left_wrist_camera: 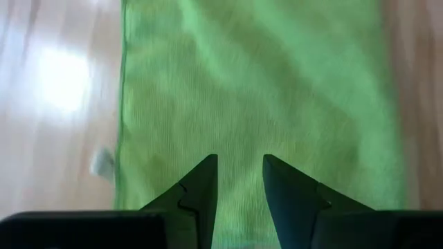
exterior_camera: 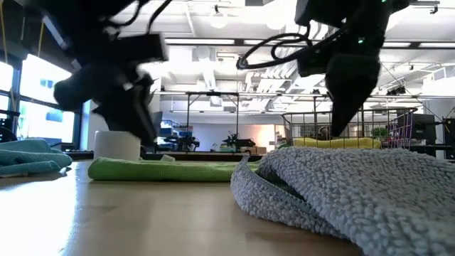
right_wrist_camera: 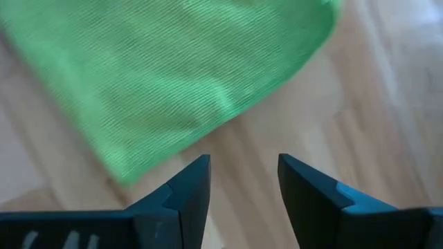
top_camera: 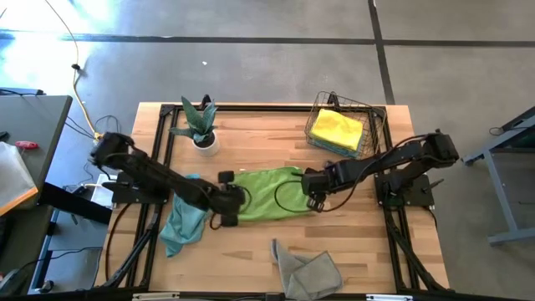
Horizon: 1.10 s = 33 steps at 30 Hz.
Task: Fold microfiber towels
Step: Fold the green towel
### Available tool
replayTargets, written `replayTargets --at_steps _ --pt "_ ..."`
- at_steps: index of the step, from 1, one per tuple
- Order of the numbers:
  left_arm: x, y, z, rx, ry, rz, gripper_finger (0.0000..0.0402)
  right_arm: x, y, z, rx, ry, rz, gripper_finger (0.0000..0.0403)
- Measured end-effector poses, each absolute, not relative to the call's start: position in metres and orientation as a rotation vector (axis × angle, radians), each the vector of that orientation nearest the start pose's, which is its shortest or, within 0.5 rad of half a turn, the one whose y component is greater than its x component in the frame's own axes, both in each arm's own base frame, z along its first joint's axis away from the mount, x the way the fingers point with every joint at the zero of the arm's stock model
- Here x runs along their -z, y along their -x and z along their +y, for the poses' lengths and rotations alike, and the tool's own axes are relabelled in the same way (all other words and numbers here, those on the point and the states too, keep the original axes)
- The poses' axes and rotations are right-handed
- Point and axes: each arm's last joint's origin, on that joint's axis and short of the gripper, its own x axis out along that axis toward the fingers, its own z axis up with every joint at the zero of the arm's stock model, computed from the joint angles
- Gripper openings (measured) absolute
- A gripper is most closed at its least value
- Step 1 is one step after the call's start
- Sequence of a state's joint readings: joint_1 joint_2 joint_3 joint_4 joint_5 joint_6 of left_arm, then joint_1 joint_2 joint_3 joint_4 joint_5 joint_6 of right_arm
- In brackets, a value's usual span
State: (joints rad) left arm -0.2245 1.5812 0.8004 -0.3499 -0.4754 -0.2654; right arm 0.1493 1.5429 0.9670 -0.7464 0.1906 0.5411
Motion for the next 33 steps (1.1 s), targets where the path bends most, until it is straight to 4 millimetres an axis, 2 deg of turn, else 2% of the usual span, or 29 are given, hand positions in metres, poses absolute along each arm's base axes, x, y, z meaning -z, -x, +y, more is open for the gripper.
replayTargets --at_steps 4,7,10,15,19,25,33 --pt "-0.131 -0.250 -0.032 -0.397 0.016 0.977 0.0104 -0.177 -0.272 0.025 0.388 -0.308 1.196 0.0162" --pt "-0.119 -0.244 -0.028 -0.367 0.101 0.924 0.0104 -0.159 -0.266 0.019 0.355 -0.444 1.175 0.0162" --pt "-0.114 -0.245 -0.028 -0.317 0.102 0.896 0.0103 -0.145 -0.257 0.017 0.367 -0.535 1.125 0.0162" --pt "-0.106 -0.244 -0.027 -0.341 0.087 0.930 0.0103 -0.128 -0.251 0.019 0.316 -0.722 0.947 0.0162" --pt "-0.100 -0.247 -0.030 -0.345 0.145 0.920 0.0103 -0.115 -0.241 0.018 0.369 -0.875 0.831 0.0162" --pt "-0.098 -0.248 -0.036 -0.360 0.205 0.907 0.0103 -0.107 -0.232 0.021 0.493 -0.980 0.770 0.0162" --pt "-0.097 -0.248 -0.037 -0.363 0.241 0.908 0.0103 -0.114 -0.229 0.019 0.443 -0.951 0.774 0.0162"
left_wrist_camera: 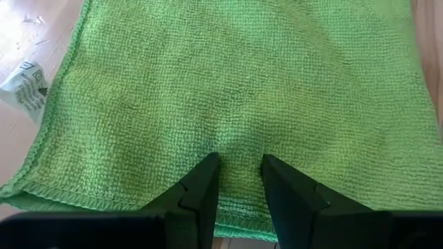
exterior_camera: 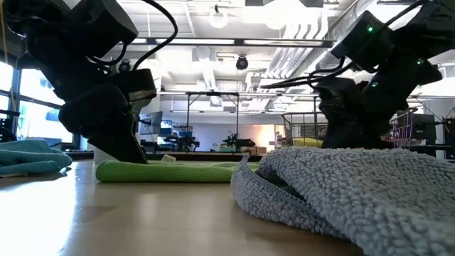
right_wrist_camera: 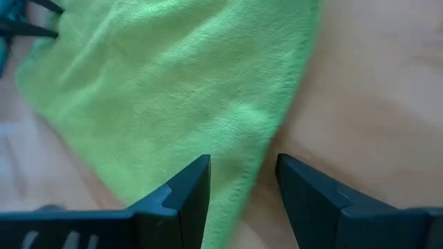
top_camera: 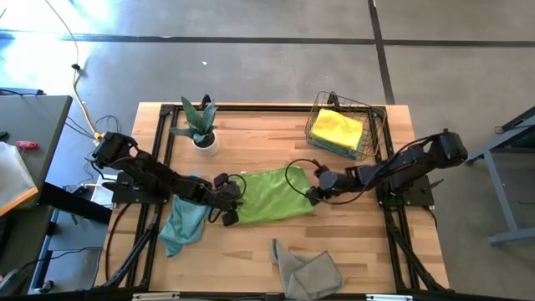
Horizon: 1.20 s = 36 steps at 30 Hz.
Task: Fold microfiber towels
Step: Fold the green towel
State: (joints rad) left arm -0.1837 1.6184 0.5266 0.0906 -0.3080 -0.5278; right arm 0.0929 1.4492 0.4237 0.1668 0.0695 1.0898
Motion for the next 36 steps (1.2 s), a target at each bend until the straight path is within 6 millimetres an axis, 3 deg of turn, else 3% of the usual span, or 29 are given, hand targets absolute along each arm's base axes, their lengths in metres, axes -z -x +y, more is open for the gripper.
replayTargets --at_steps 6,17,24,28,34,36 --pt "-0.097 -0.247 -0.037 -0.362 0.246 0.908 0.0103 -0.117 -0.223 0.011 0.526 -0.889 0.767 0.0163" --pt "-0.098 -0.251 -0.039 -0.308 0.286 0.873 0.0103 -0.106 -0.241 0.014 0.454 -0.952 0.678 0.0163" --pt "-0.098 -0.252 -0.039 -0.304 0.289 0.870 0.0103 -0.106 -0.241 0.014 0.449 -0.965 0.676 0.0157" --pt "-0.099 -0.253 -0.040 -0.297 0.295 0.858 0.0103 -0.106 -0.241 0.014 0.456 -0.971 0.681 0.0119" --pt "-0.101 -0.255 -0.041 -0.283 0.304 0.830 0.0103 -0.103 -0.242 0.016 0.437 -0.980 0.691 0.0018" --pt "-0.101 -0.256 -0.041 -0.282 0.309 0.818 0.0103 -0.104 -0.242 0.015 0.435 -0.977 0.685 0.0006"
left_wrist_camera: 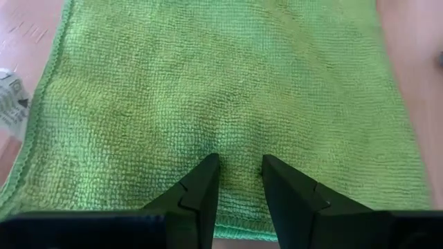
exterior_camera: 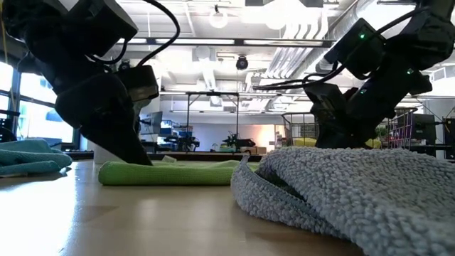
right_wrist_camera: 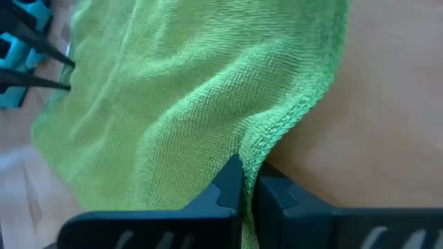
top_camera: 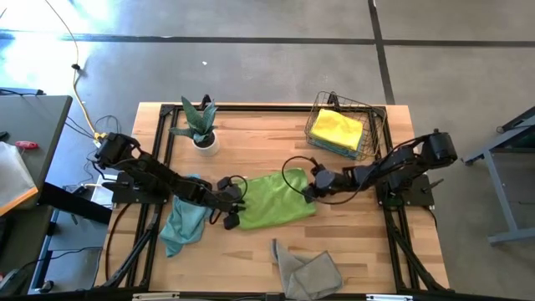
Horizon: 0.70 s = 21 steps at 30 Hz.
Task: Fold microfiber towels
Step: Fold the green towel
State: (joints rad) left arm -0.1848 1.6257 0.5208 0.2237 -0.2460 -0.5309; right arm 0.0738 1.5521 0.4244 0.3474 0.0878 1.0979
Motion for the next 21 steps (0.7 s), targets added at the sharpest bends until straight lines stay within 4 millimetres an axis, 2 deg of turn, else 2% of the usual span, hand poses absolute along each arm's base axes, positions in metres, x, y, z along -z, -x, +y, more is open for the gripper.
replayTargets --at_steps 8,11,21 --pt "-0.115 -0.258 -0.041 -0.260 0.293 0.748 0.0103 -0.106 -0.237 0.014 0.472 -0.958 0.743 0.0002" --pt "-0.116 -0.257 -0.041 -0.258 0.290 0.751 0.0103 -0.115 -0.237 0.014 0.505 -0.923 0.804 0.0001" --pt "-0.114 -0.255 -0.042 -0.241 0.351 0.791 0.0103 -0.190 -0.262 0.013 0.652 -0.645 1.103 0.0000"
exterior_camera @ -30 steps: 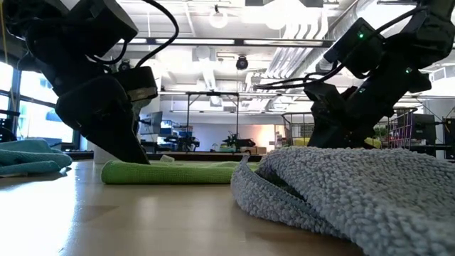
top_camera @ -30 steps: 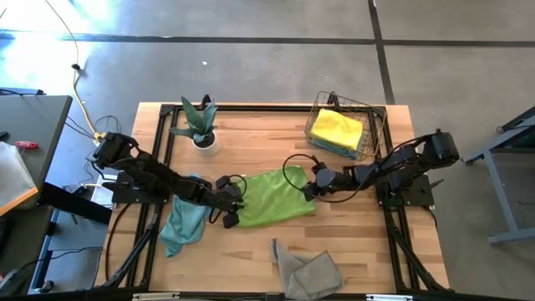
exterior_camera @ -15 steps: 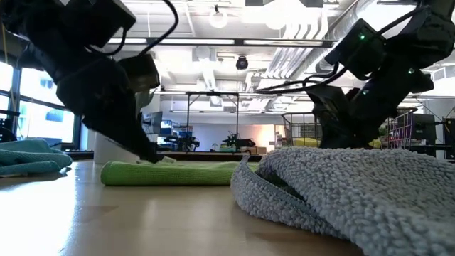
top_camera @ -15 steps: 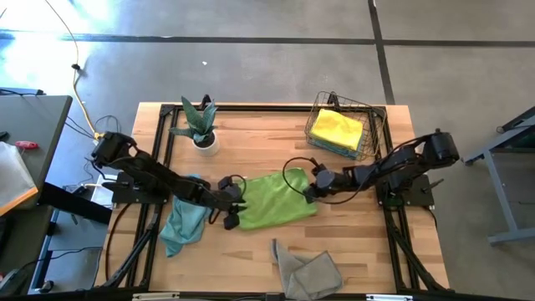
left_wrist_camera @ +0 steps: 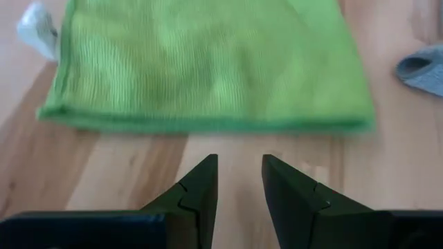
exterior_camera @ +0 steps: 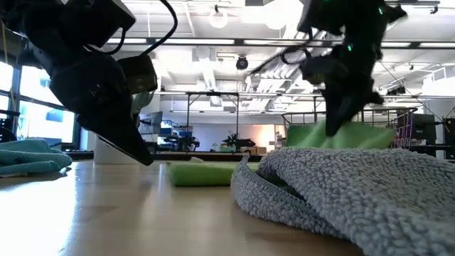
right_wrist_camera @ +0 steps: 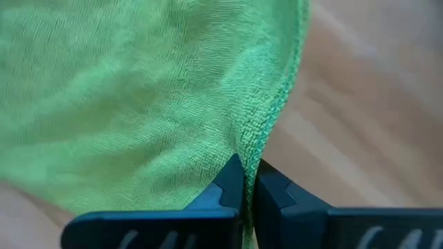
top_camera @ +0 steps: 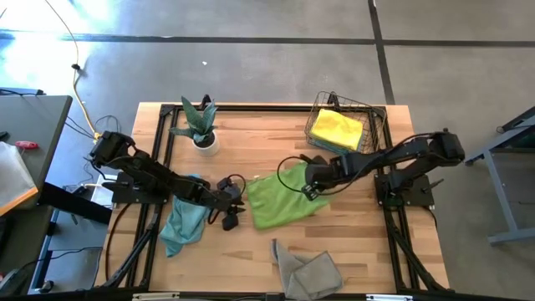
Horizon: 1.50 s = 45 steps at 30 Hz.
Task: Fold microfiber towels
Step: Fold the green towel
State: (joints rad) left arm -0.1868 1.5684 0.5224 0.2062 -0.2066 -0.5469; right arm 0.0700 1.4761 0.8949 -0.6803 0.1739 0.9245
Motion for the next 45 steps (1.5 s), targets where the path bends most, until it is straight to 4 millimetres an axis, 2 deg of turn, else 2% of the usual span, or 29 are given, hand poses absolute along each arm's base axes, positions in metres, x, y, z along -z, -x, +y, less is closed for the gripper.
replayTargets --at_steps 4,7,10,17,23,27,33,39,45 --pt "-0.114 -0.254 -0.046 -0.213 0.353 0.806 0.0103 -0.216 -0.274 0.013 0.693 -0.599 1.136 0.0000" --pt "-0.114 -0.253 -0.051 -0.188 0.349 0.811 0.0103 -0.224 -0.289 0.015 0.661 -0.625 1.111 0.0000" --pt "-0.114 -0.252 -0.058 -0.151 0.349 0.818 0.0103 -0.221 -0.308 0.018 0.599 -0.648 1.111 0.0000" --pt "-0.114 -0.247 -0.077 -0.092 0.338 0.829 0.0103 -0.196 -0.354 0.027 0.456 -0.666 1.112 0.0000" --pt "-0.114 -0.242 -0.091 -0.057 0.301 0.830 0.0103 -0.212 -0.383 0.039 0.394 -0.635 1.087 0.0000" --pt "-0.114 -0.238 -0.099 -0.057 0.272 0.819 0.0103 -0.216 -0.393 0.042 0.382 -0.637 1.071 0.0000" --pt "-0.115 -0.233 -0.110 -0.053 0.228 0.805 0.0103 -0.196 -0.400 0.042 0.428 -0.671 1.104 0.0000" --pt "-0.114 -0.228 -0.119 -0.050 0.194 0.795 0.0103 -0.189 -0.414 0.046 0.381 -0.719 1.024 0.0000" --pt "-0.114 -0.223 -0.126 -0.057 0.161 0.781 0.0103 -0.173 -0.419 0.047 0.392 -0.724 1.040 0.0003"
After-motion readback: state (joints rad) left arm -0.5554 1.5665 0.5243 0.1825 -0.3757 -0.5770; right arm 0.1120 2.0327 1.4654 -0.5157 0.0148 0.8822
